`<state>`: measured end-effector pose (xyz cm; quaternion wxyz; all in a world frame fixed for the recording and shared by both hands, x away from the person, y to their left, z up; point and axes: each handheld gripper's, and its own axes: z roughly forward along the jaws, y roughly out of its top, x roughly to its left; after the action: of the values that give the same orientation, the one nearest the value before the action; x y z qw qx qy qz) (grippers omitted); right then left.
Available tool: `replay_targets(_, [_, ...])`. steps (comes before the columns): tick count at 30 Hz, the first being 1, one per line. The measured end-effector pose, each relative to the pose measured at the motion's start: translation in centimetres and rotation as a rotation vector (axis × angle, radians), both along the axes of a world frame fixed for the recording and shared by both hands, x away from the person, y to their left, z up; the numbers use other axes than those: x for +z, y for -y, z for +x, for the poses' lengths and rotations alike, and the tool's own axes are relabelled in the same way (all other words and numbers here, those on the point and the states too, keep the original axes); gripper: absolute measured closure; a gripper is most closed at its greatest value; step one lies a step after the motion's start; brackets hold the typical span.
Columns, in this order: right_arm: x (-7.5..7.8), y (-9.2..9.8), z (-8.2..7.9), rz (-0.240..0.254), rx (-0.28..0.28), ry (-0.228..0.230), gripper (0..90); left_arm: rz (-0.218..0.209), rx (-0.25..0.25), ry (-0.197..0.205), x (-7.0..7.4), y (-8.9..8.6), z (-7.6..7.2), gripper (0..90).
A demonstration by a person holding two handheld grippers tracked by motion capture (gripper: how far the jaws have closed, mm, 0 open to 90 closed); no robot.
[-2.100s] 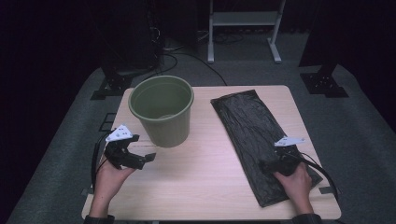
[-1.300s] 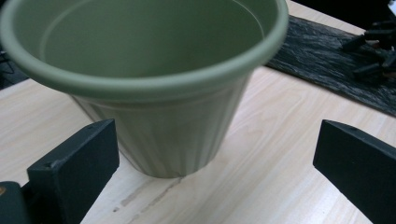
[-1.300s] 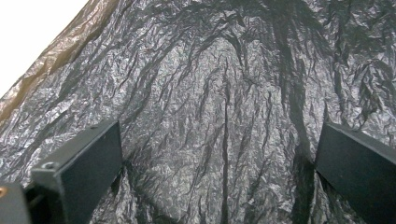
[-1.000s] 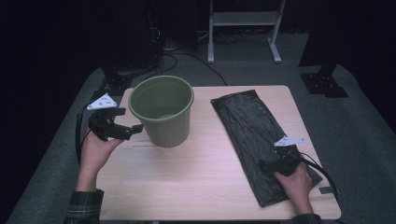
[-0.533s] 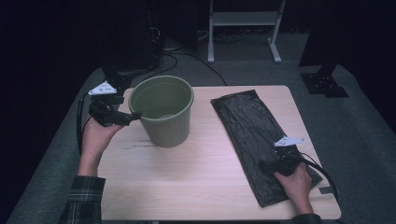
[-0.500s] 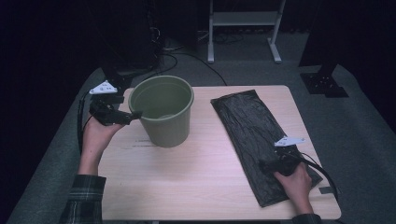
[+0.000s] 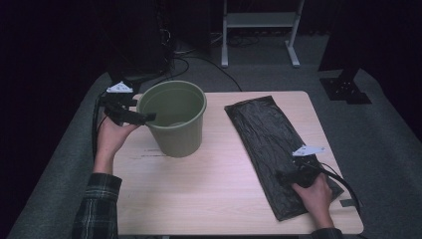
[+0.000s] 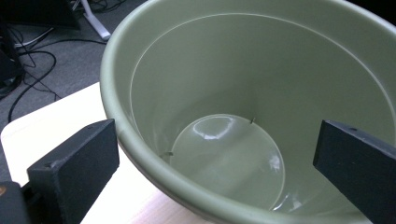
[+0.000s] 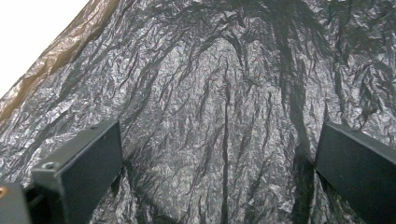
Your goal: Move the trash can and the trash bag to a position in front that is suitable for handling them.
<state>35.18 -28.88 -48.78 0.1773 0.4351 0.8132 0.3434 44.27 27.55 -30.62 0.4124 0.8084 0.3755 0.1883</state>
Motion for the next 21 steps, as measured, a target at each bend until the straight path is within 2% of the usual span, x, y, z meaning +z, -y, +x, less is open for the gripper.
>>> replay_targets(1, [0.0, 0.0, 0.0, 0.000, 0.000, 0.000, 0.0, 0.000, 0.000, 0.000, 0.0, 0.0, 0.0, 0.0])
replay_targets(3, [0.0, 0.0, 0.0, -0.001, 0.001, 0.001, 0.0, 0.033, 0.013, -0.008, -0.3, 0.2, 0.3, 0.0])
replay_targets(5, [0.0, 0.0, 0.0, -0.001, 0.002, 0.002, 0.0, 0.044, 0.018, -0.017, -0.5, 0.2, 0.4, 0.0])
replay_targets(7, [0.0, 0.0, 0.0, 0.000, 0.001, 0.000, 0.0, 0.041, 0.022, -0.029, -0.7, 0.2, 0.5, 0.0])
replay_targets(12, [0.0, 0.0, 0.0, 0.000, 0.001, 0.000, 0.0, 0.030, 0.018, -0.026, -0.8, 0.3, 0.3, 0.0])
replay_targets(21, [0.0, 0.0, 0.0, 0.000, 0.001, 0.000, 0.0, 0.022, -0.018, -0.023, -0.9, 1.1, -0.2, 0.0])
